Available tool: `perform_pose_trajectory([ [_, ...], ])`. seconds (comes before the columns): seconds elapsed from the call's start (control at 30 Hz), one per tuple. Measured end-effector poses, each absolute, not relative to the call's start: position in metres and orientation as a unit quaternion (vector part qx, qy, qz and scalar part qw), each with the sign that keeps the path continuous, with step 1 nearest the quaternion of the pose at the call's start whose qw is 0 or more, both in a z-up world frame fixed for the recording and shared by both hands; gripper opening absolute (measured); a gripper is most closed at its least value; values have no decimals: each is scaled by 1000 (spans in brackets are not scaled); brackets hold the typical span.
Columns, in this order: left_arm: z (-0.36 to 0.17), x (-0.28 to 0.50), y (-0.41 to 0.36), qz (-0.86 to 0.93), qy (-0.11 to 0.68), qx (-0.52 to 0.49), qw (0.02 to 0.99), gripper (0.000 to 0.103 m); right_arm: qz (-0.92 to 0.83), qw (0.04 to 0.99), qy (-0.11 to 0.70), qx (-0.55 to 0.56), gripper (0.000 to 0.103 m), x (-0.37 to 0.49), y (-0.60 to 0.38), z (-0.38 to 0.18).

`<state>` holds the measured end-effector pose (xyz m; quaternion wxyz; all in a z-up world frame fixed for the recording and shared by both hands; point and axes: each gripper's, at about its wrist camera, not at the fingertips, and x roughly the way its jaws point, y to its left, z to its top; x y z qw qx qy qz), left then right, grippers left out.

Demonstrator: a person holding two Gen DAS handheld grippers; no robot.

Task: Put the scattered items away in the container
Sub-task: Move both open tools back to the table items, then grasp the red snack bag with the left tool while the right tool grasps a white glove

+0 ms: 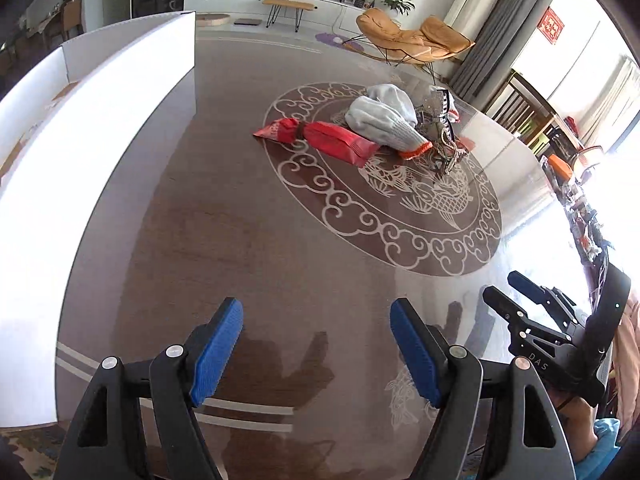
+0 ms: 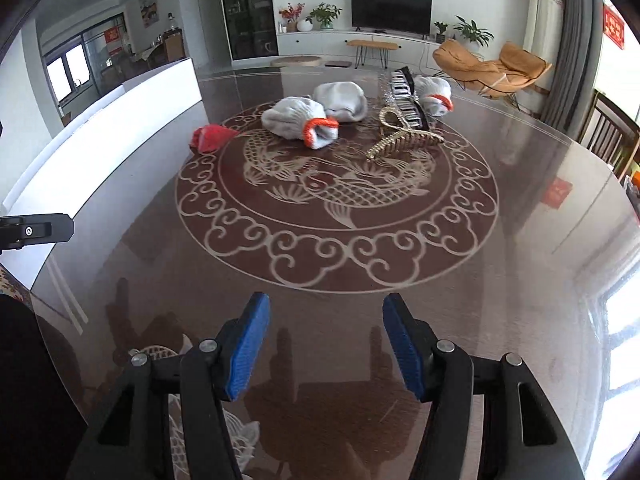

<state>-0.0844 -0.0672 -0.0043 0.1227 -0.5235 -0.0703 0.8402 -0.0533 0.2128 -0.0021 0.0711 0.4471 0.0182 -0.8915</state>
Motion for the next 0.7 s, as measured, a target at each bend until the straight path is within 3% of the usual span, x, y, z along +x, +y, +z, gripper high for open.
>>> perform_pose_trajectory([
  [0.23,-35,-120,-29,837,-98,-532,76,79,-895,50,17,442,61,-42,267,-20],
  [0.4,-39,-153,-5,825,-98,-554,49,95,-896,57,24,439,70,-46,262,-22],
  [0.7,-41,-226,-17,792,-211,-571,-45,95,-895,69,17,440,75,-51,259,-23],
])
